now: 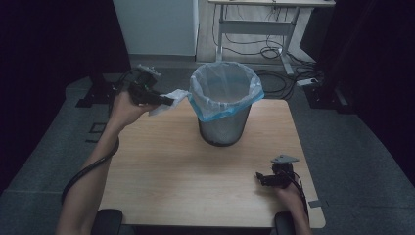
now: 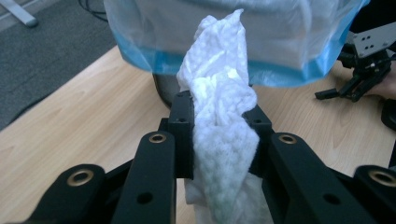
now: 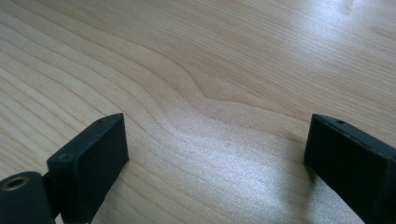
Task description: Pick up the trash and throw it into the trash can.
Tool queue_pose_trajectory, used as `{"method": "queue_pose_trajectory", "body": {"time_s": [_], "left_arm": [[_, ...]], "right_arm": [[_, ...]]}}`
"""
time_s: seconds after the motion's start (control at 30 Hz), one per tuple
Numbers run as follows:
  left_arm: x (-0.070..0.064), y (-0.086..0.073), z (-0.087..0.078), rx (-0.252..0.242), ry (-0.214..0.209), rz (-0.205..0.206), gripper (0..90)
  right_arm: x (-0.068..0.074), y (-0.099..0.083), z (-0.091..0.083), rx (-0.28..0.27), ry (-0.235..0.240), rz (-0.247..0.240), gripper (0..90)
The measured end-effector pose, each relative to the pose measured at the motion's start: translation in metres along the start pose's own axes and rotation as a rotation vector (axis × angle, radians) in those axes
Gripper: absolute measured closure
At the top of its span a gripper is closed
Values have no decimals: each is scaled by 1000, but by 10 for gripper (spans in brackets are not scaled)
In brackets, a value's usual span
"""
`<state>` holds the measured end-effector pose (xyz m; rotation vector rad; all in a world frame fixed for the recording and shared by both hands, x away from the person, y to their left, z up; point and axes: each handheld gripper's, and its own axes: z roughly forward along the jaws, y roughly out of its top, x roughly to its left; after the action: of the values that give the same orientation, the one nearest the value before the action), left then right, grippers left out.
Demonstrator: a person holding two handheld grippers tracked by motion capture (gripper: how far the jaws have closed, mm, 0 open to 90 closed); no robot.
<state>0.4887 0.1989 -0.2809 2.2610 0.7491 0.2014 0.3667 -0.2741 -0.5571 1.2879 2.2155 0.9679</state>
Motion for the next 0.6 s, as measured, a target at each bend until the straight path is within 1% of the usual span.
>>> {"method": "queue_pose_trajectory", "body": {"time_s": [0.07, 0.27, 0.6], "left_arm": [[-1, 6, -3, -8, -5, 3, 717], [-4, 21, -6, -12, 3, 9, 716], [-5, 47, 2, -29, -4, 5, 716]], "right_arm": [[0, 0, 0, 0, 0, 0, 59], [0, 0, 0, 1, 1, 0, 58], [0, 0, 0, 2, 2, -2, 55]]}}
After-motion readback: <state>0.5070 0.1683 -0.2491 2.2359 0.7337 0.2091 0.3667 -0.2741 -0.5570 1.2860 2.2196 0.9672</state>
